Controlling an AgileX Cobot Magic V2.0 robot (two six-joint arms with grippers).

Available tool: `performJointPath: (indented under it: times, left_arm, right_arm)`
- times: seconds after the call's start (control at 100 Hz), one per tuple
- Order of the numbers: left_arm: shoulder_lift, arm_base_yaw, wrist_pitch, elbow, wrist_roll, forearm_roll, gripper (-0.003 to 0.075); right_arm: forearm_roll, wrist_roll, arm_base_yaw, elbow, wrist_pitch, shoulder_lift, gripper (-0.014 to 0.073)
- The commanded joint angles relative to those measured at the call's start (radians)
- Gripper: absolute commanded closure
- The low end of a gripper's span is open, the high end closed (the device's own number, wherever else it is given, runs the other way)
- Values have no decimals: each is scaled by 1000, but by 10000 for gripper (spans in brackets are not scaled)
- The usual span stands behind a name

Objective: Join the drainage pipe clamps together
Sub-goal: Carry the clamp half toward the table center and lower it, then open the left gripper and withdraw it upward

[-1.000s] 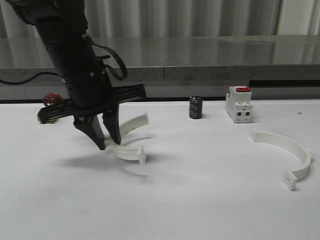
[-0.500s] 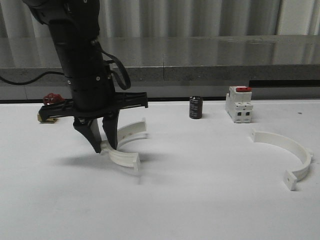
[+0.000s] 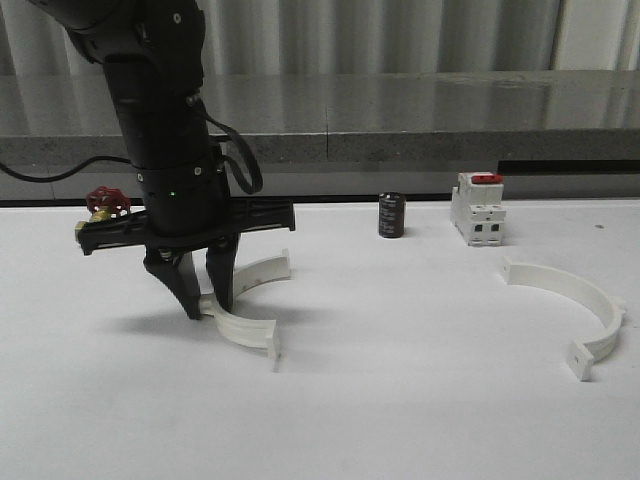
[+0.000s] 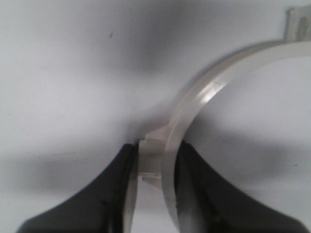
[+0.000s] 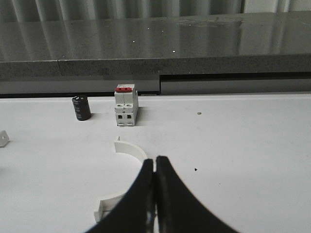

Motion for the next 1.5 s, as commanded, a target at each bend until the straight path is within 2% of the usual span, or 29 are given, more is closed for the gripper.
performJointPath:
  times: [0.0, 0.14, 0.24, 0.5, 0.73, 0.88, 1.02, 1.2, 1.32, 1.49]
  left_arm:
    - [-48, -7, 1, -24, -11, 0, 459]
    - [-48, -7, 1, -24, -11, 0, 223]
    - [-48, -7, 10, -28, 9, 3, 133]
    - [-96, -7, 26, -53, 84, 81, 134]
    - [-234, -2, -15, -53, 218, 88, 134]
    - [-339, 40, -23, -53, 296, 88, 134]
    - [-420, 136, -32, -43, 360, 87, 134]
    - [-514, 328, -65, 26, 442, 11, 134]
    - [-590, 451, -130, 116, 530, -97, 134]
    - [-722, 594, -205, 291, 618, -177, 134]
  right_arm:
    - [-3, -11, -7, -17, -84, -18, 662]
    - [-3, -11, -7, -17, -84, -18, 662]
    - [-3, -11, -7, -17, -84, -18, 662]
    - [-3, -11, -7, -17, -84, -18, 662]
    - [-3, -11, -7, -17, -84, -18, 662]
    - [-3, -11, -7, -17, -84, -18, 662]
    - [-3, -11, -7, -17, -84, -18, 662]
    - [-3, -11, -7, -17, -84, -18, 662]
    - [-3, -11, -7, -17, -84, -18, 662]
    - [-3, -11, -7, -17, -84, -18, 662]
